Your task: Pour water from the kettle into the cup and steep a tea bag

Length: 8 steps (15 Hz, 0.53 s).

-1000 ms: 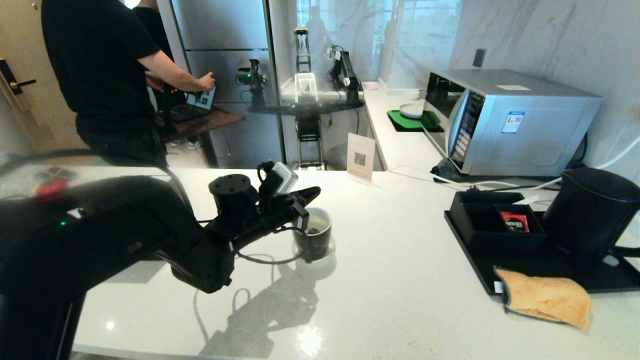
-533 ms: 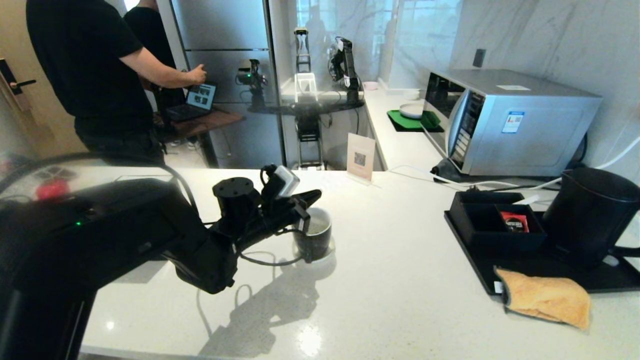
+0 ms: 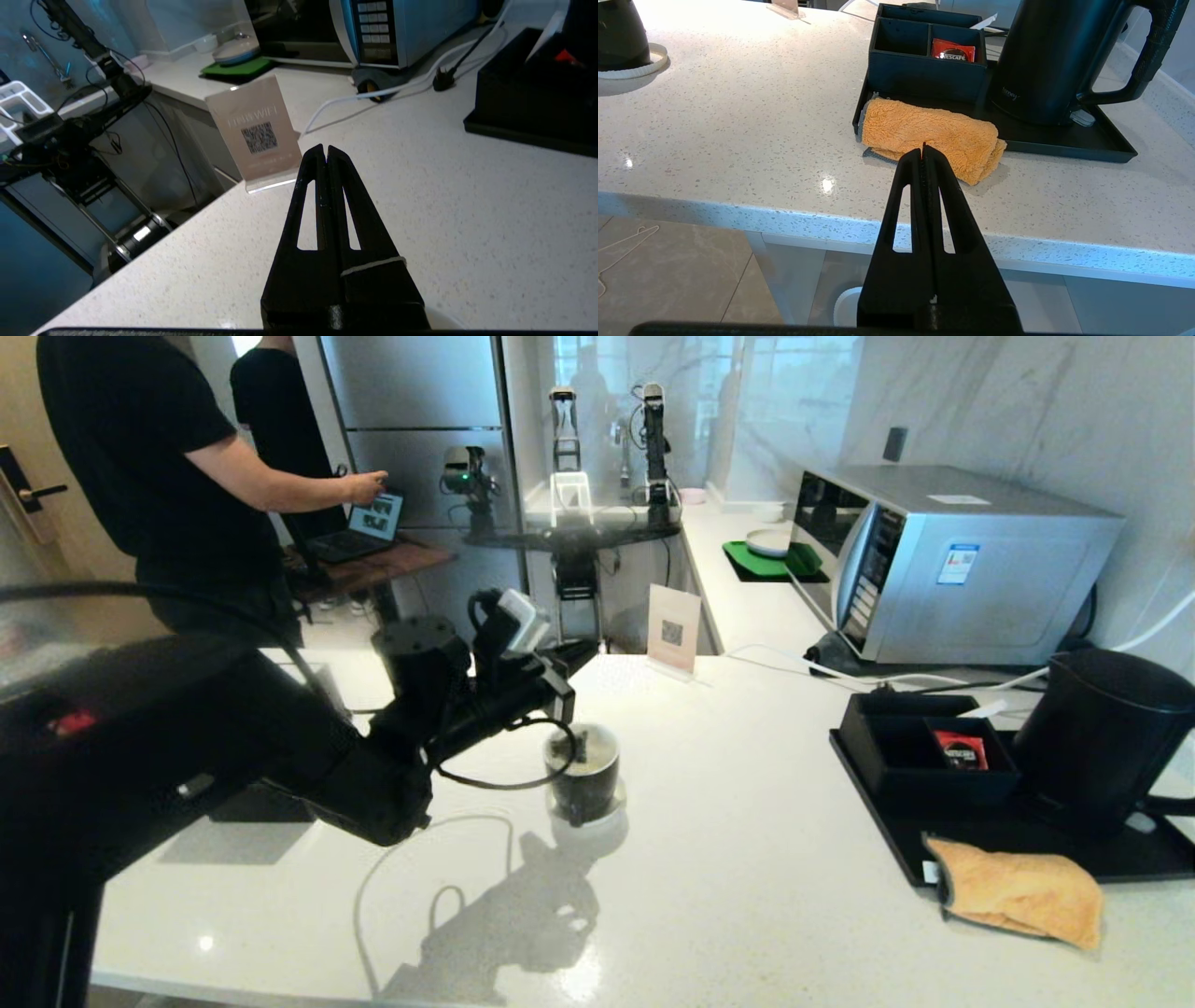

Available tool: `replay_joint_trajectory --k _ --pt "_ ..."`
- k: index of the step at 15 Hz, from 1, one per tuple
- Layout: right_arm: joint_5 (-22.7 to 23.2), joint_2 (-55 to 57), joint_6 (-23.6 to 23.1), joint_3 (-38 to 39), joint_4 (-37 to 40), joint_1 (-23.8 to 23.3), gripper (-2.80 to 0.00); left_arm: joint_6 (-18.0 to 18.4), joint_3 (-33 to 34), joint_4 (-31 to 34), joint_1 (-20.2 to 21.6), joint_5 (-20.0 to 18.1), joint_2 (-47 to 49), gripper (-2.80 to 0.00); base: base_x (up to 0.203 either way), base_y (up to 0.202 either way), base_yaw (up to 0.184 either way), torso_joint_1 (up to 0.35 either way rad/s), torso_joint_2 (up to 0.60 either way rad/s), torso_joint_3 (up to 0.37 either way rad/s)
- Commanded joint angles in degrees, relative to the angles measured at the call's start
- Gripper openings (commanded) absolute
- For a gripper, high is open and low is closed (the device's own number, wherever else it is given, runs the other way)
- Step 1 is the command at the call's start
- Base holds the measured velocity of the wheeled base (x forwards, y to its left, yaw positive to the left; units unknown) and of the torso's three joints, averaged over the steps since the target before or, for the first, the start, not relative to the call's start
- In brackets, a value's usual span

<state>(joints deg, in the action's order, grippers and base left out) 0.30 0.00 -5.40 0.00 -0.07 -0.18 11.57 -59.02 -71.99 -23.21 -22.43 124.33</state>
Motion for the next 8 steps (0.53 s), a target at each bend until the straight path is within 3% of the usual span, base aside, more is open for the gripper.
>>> replay_joint_trajectory --k 1,8 --pt "0.05 0.09 -0.05 0.0 -0.01 0.01 -2.8 0.03 -1.18 0.76 -0.05 -0.07 -2.99 -2.8 0.0 0.0 0.0 0.0 0.0 0.0" --pt "0.05 0.09 -0.05 0.0 -0.01 0.01 -2.8 0.12 -0.22 0.49 -0.08 0.19 -3.16 -2.8 0.0 0.0 0.0 0.0 0.0 0.0"
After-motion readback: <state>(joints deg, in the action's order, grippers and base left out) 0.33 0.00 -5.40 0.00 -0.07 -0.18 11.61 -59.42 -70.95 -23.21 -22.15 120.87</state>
